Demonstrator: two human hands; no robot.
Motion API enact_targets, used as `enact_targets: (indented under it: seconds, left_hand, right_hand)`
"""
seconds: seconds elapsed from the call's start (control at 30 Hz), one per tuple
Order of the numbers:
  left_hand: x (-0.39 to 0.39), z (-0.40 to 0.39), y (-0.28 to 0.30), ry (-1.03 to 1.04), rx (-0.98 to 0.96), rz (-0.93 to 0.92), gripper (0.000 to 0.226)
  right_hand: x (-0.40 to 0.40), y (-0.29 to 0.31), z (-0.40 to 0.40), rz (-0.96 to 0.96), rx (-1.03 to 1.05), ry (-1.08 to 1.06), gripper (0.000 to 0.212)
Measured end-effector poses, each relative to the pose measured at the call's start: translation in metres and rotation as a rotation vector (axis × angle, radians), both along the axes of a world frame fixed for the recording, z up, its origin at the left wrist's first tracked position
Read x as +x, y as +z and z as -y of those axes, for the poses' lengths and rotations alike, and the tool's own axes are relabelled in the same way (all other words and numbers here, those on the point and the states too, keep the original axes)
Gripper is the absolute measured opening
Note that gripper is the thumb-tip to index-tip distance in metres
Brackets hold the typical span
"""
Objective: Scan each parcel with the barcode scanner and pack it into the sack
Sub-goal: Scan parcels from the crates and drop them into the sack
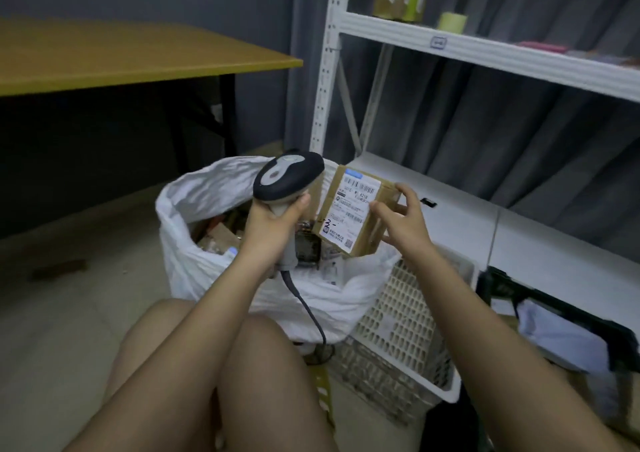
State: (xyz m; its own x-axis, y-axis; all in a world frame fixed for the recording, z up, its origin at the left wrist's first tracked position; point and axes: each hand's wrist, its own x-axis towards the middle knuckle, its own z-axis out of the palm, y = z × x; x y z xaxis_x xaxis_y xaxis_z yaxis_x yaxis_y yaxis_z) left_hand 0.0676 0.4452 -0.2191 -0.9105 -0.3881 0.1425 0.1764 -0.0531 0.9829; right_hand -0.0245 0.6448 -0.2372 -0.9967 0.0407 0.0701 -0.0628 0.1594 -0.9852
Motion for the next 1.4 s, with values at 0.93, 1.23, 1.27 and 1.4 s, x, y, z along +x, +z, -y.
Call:
enact_targets:
  seconds: [0.93, 1.23, 1.27, 1.4]
  left_hand:
    - [-0.069, -0.031, -0.065, -0.117, 0.0, 0.169, 0.053]
    - [-0.066, -0.051, -0.064, -0.108, -0.035, 0.182, 0.047]
    - [-0.065, -0.051, -0.062, -0.097, -0.034, 0.181, 0.048]
    - [-0.057, -0.043, -0.043, -0.07, -0.005, 0.156, 0.043]
  right_hand:
    - [-0.077, -0.114, -0.07, 0.453, 0.661, -0.12, 0.09]
    - [-0.081, -0.133, -0.065, 0.417, 0.423, -0.325, 0.022]
    - [-0.084, -0.122, -0.06, 0.358, 0.455, -0.324, 0.028]
    - [-0.078, -0.028, -0.027, -0.104, 0.178, -0.199, 0.013]
